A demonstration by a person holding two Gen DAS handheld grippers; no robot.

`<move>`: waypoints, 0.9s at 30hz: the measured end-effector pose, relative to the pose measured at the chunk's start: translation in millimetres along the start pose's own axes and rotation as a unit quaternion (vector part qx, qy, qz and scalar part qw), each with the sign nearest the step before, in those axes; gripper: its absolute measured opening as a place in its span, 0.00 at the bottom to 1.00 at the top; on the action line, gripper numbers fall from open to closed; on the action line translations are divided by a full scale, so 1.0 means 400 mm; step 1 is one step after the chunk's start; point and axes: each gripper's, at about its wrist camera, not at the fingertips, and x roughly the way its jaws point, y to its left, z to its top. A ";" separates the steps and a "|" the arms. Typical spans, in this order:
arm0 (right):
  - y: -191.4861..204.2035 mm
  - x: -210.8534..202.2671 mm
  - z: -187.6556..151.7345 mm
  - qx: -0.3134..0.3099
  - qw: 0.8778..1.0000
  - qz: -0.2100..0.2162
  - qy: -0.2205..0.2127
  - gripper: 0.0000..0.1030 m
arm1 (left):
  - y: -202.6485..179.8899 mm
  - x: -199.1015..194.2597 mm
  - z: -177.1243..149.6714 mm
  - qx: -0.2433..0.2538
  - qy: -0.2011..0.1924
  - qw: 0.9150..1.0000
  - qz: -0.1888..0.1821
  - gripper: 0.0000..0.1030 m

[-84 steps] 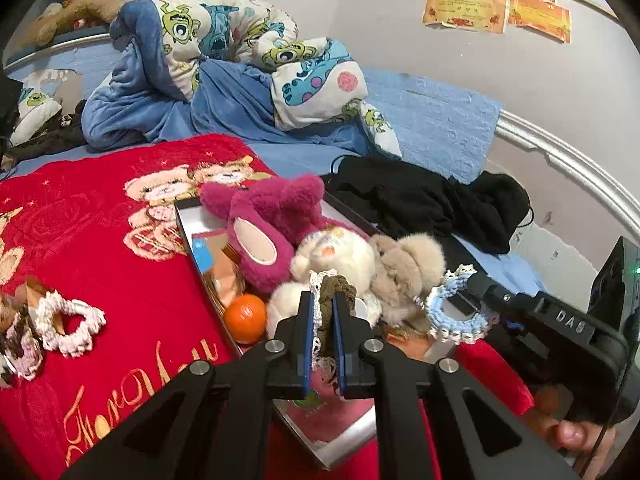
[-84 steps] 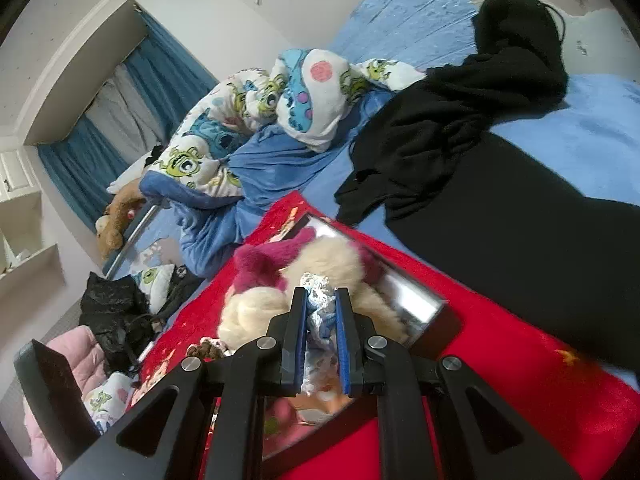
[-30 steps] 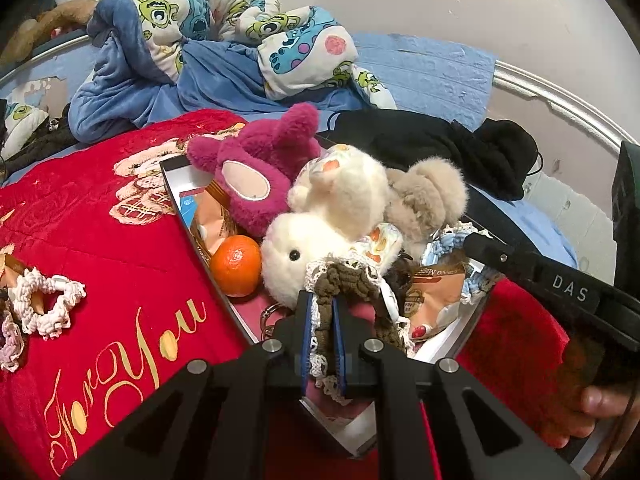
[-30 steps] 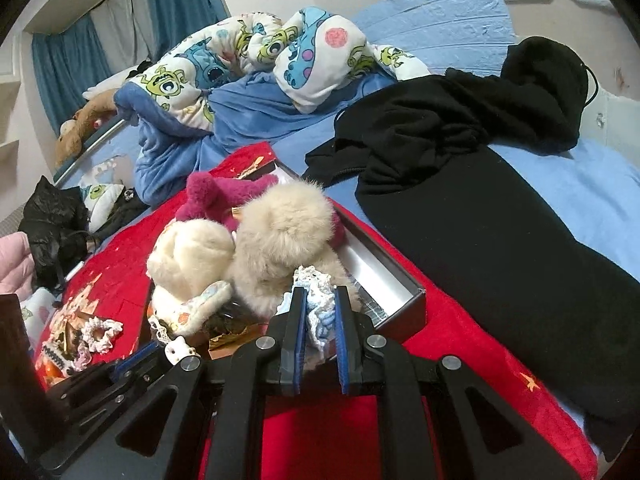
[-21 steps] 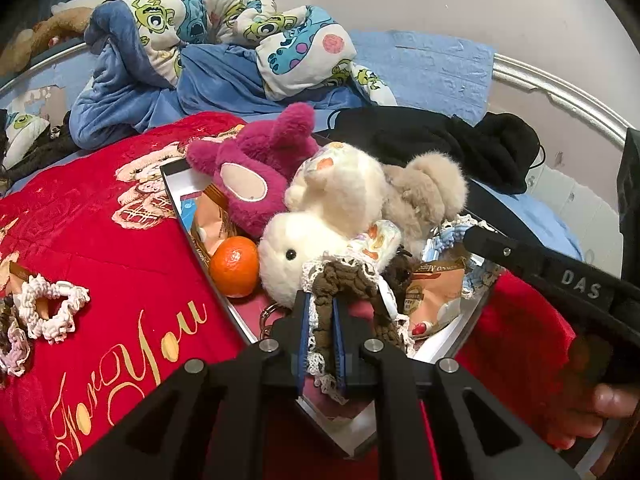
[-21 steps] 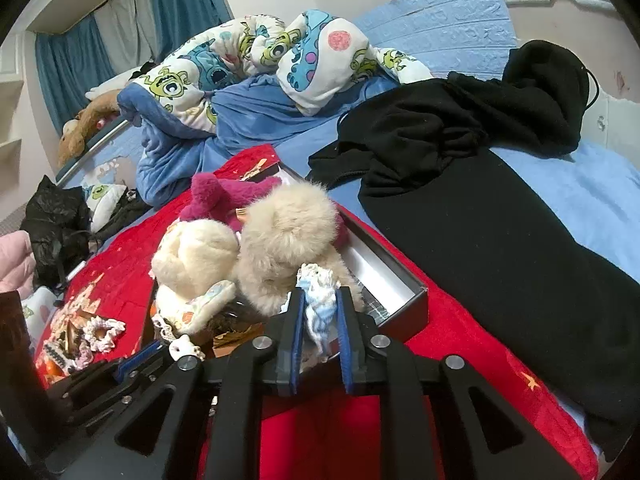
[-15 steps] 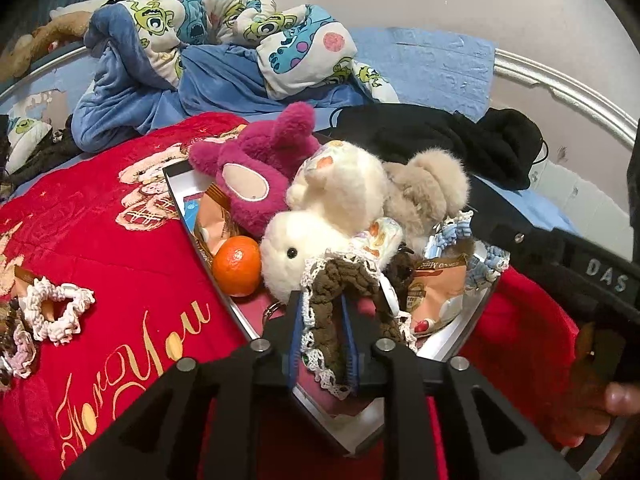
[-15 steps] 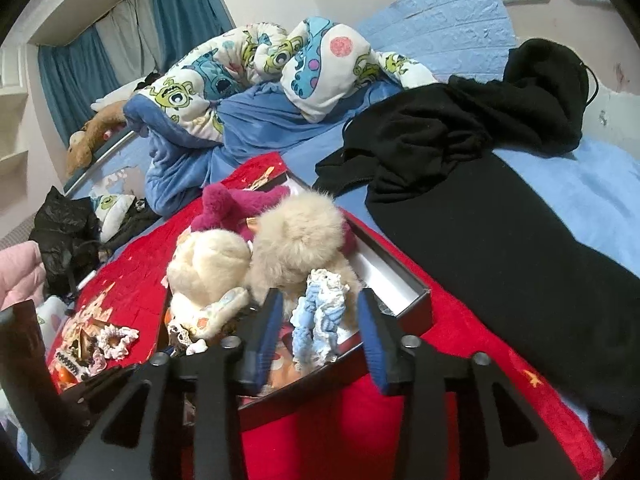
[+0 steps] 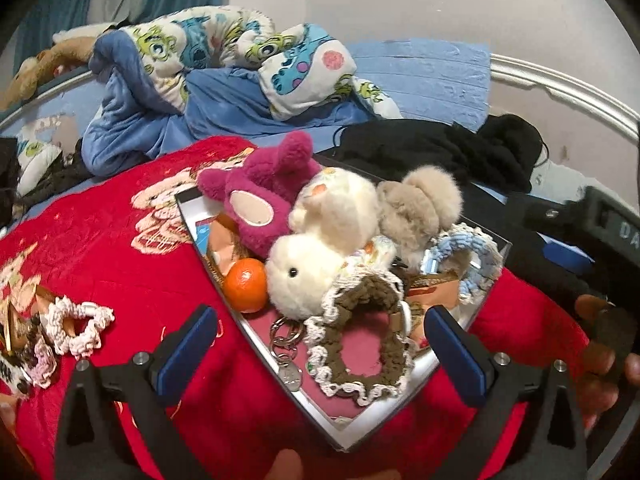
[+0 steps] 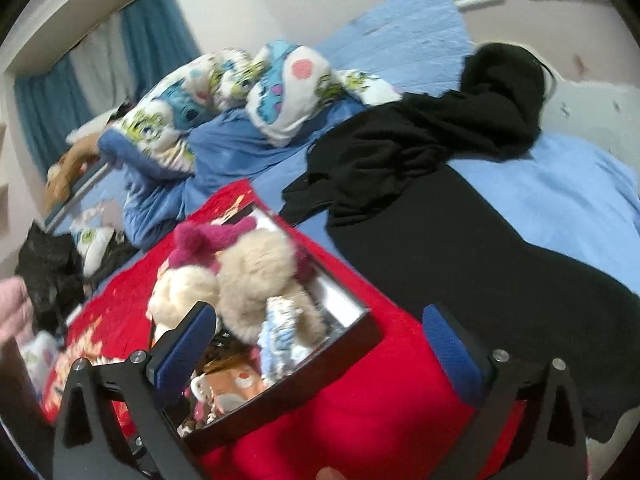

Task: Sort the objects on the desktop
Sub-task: 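Lift both open tools out of the box and back toward the pile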

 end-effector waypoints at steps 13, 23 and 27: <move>-0.020 -0.030 0.006 0.005 1.000 -0.020 -0.016 1.00 | 0.034 -0.008 0.004 -0.033 -0.011 0.999 0.002 1.00; 0.006 -0.051 -0.001 -0.020 0.999 -0.028 -0.022 1.00 | 0.038 -0.026 0.006 -0.033 -0.016 0.999 0.003 1.00; 0.020 -0.063 -0.005 -0.032 0.998 -0.033 -0.030 1.00 | 0.045 -0.039 0.007 -0.034 -0.018 0.999 0.004 1.00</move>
